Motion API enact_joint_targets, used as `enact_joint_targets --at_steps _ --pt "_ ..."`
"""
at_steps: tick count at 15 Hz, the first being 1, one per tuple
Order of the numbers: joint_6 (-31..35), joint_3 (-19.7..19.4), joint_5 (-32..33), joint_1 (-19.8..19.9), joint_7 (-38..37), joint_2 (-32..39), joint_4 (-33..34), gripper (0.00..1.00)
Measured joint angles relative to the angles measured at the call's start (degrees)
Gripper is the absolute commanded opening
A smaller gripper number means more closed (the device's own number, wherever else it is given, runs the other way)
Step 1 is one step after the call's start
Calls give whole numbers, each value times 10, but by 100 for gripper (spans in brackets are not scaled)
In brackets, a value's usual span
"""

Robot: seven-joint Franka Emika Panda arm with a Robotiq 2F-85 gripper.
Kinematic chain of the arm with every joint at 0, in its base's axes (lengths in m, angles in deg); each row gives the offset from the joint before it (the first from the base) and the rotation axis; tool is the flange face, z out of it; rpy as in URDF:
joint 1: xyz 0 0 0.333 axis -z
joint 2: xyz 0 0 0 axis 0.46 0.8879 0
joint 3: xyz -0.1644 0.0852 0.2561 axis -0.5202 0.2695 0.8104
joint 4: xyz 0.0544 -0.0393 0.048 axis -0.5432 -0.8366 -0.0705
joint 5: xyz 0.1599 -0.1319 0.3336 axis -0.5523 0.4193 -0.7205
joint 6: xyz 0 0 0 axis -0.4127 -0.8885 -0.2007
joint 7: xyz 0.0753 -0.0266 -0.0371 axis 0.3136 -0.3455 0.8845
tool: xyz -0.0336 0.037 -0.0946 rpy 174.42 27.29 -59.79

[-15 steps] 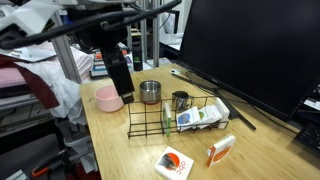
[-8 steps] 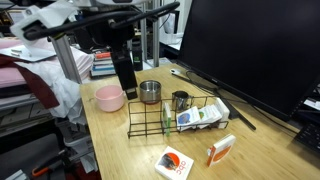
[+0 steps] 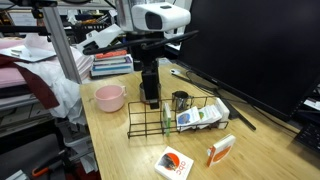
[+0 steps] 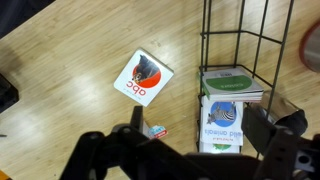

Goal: Put the orange book on the wire rack

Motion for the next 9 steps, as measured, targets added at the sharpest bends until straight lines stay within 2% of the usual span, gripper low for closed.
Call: enact_joint_targets --at_steps 9 --pt "0 0 -2 -1 -1 -5 -1 100"
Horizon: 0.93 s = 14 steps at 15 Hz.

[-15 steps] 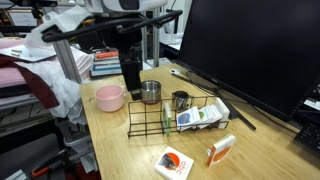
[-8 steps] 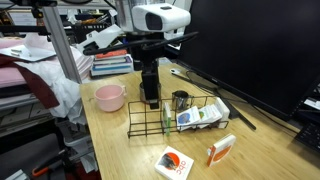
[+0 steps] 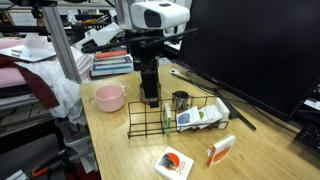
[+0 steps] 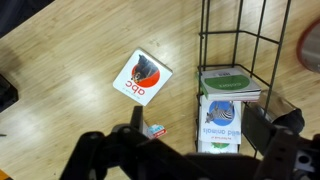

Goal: Put the orange book on the wire rack

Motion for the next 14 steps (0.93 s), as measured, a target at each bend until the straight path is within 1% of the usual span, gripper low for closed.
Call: enact_joint_targets --at_steps 2,4,7,10,14 --pt "0 0 -5 0 -39 6 5 100" --pt "19 0 -6 0 -89 24 16 100" --pt "59 0 -4 1 -154 80 44 100" --pt "69 -8 7 2 -255 151 95 100" --pt "69 -32 12 -4 -385 239 177 100"
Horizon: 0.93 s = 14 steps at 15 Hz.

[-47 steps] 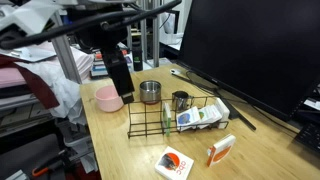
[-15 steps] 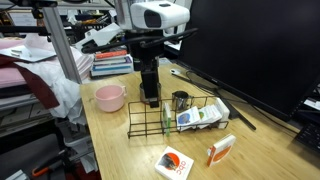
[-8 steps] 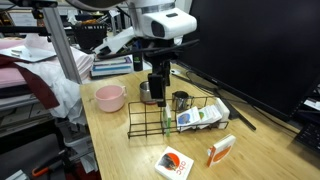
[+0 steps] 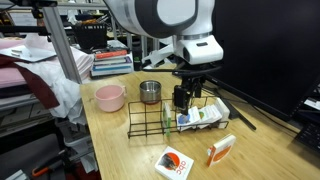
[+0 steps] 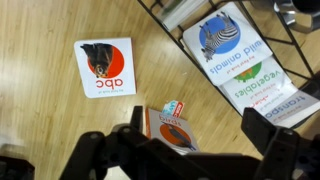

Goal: Put the orange book on the wire rack

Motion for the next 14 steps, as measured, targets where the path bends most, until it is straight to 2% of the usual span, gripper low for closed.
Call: enact_joint_targets --at_steps 2,14 --pt "0 -16 -2 -5 -56 35 36 100" --pt "-1 -29 -7 -17 -63 45 43 100"
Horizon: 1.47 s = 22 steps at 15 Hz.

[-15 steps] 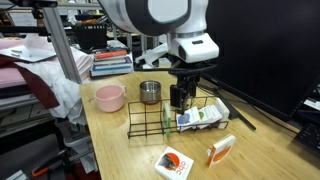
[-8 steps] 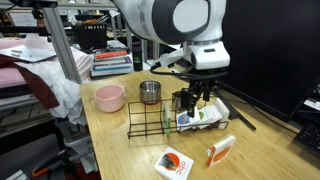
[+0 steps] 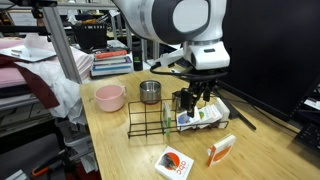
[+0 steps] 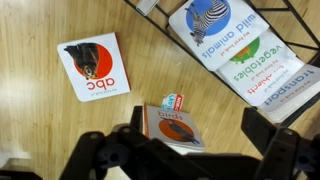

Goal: Put the orange book on the wire rack

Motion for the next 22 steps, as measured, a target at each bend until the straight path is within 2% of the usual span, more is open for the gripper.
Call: enact_joint_targets --at_steps 3,9,13,17,22 --pt "1 -5 -36 -2 -42 23 20 100" --pt "2 -18 -116 -3 -165 99 105 100" --pt "5 -45 -137 -2 -257 136 147 100" --pt "9 -69 -139 -2 -365 155 159 100" --pt "9 -70 -138 -4 -368 159 159 100"
